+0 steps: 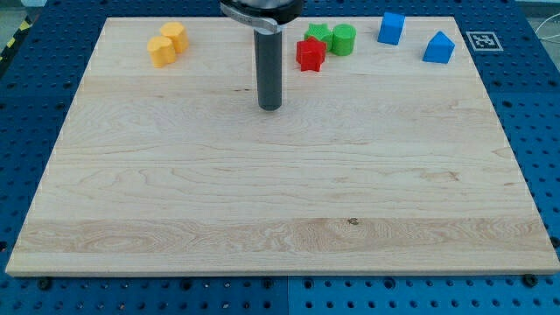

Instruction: Slide the red star below the red circle

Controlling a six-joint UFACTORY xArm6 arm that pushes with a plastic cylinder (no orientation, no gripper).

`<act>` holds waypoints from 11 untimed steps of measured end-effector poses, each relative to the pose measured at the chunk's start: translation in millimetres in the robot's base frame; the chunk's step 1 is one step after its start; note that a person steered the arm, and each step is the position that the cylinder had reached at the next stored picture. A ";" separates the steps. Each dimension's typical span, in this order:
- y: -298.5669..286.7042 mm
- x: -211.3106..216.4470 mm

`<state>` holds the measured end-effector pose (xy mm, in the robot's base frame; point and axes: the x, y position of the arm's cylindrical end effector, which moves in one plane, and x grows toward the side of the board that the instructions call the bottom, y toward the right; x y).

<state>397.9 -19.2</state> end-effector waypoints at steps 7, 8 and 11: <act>98.7 -90.6; 59.8 -103.6; 14.1 -131.8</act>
